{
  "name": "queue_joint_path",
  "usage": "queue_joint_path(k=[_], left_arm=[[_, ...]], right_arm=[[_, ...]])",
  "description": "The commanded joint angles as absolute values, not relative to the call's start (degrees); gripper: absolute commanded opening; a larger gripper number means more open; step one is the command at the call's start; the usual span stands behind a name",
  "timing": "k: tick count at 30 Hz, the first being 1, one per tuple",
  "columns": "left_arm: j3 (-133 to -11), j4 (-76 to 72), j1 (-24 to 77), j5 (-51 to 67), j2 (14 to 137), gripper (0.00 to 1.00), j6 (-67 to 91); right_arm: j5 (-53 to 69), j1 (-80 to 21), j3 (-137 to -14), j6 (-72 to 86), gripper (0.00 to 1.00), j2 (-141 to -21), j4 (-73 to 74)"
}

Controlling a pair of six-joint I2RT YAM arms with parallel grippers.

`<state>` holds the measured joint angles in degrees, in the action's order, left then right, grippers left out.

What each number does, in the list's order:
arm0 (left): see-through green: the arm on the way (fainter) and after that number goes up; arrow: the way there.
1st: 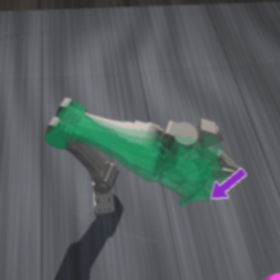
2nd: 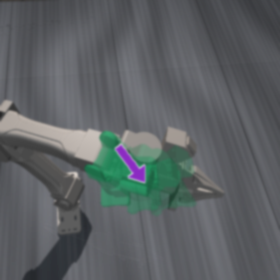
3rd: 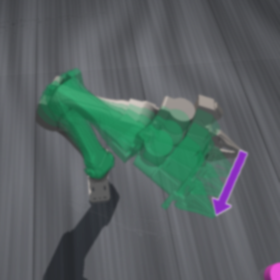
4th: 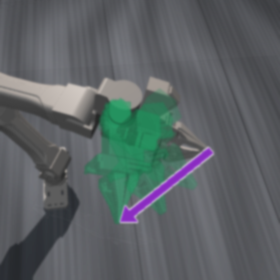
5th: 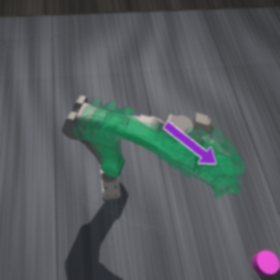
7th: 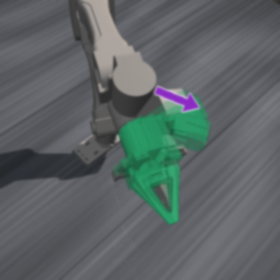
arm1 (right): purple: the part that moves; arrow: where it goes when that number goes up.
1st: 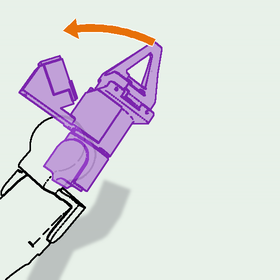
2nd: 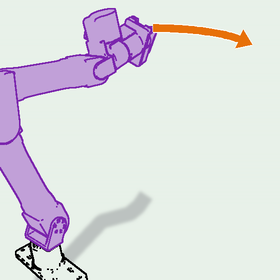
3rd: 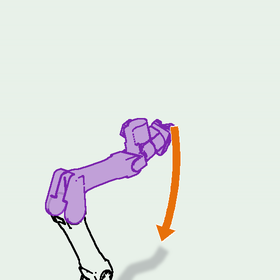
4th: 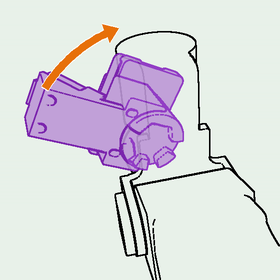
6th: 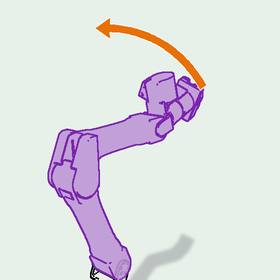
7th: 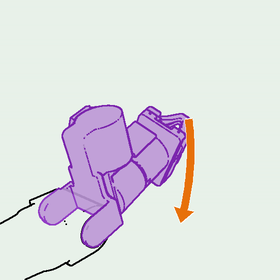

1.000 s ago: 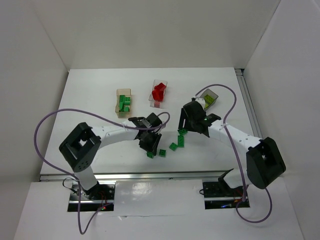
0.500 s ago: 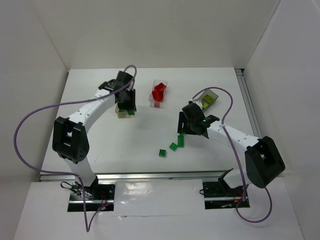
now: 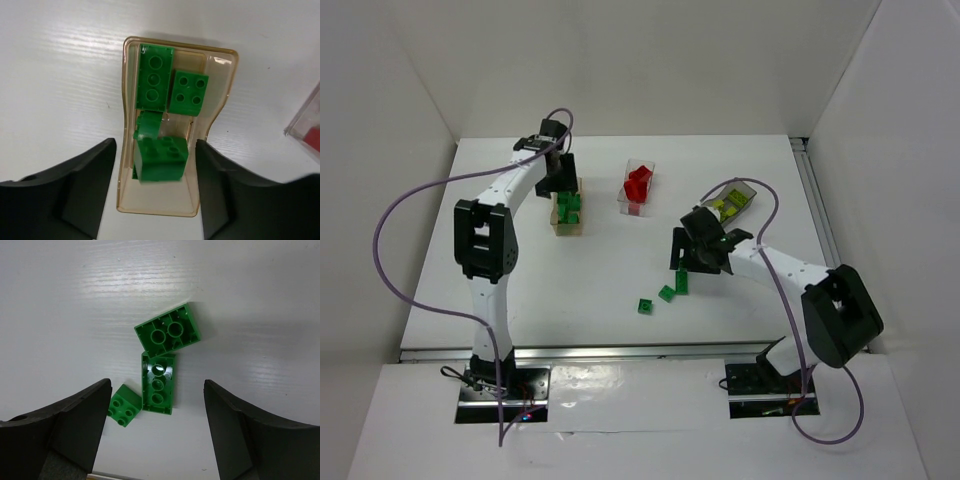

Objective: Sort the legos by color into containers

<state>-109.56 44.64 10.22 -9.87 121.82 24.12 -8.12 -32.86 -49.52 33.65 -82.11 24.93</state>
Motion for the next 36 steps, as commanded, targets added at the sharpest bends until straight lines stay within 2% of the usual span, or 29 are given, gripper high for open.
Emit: queue_joint_path(k=[1, 2, 4, 13, 16, 21, 23, 27, 30, 31, 34, 36], left_arm=[[-112.32, 46.58, 10.37, -10.81, 122.52, 0.78, 24.87], [-112.32, 47.1, 10.37, -10.81, 122.52, 0.88, 25.4], [-111.8, 47.11, 10.37, -10.2, 120.86, 1.0, 25.4], [-106.18, 46.05, 14.24, -10.81, 106.46, 1.0, 25.92], [-101.88, 43.86, 15.46, -7.05, 101.89, 1.0, 27.33], [-98.17, 43.33, 16.0, -7.03, 98.96, 1.0, 28.48], [-97.38, 43.33, 16.0, -7.64, 97.48, 1.0, 28.48], [-96.16, 44.73, 16.0, -7.65, 95.63, 1.0, 27.95], [-93.79, 44.74, 16.0, -8.26, 92.91, 1.0, 27.95], [-92.91, 45.26, 16.0, -8.26, 92.2, 1.0, 27.95], [-89.39, 45.26, 14.68, -8.26, 89.04, 1.0, 27.42], [-87.02, 45.26, 13.28, -8.26, 87.55, 1.0, 27.42]], right_arm=[[-8.0, -33.31, -51.59, 36.55, 0.82, -83.94, 24.97], [-8.61, -33.31, -52.11, 37.08, 0.82, -84.89, 24.96], [-8.61, -33.31, -52.65, 38.14, 0.82, -86.65, 24.96], [-11.87, -33.31, -54.66, 36.65, 0.82, -94.64, 18.81], [-11.87, -32.78, -57.82, 34.63, 0.82, -98.24, 17.49], [-11.34, -32.78, -60.38, 34.1, 0.79, -102.04, 16.88], [-10.81, -33.48, -61.96, 34.1, 0.74, -102.82, 16.88], [-10.02, -35.24, -63.54, 34.1, 0.48, -104.06, 16.88], [-10.55, -36.64, -66.18, 33.58, 0.39, -104.59, 16.88], [-10.55, -36.65, -66.79, 33.57, 0.33, -104.59, 16.88], [-11.07, -38.23, -69.87, 32.44, 0.25, -105.82, 17.58], [-11.69, -39.89, -72.32, 31.9, 0.25, -106.34, 18.98]])
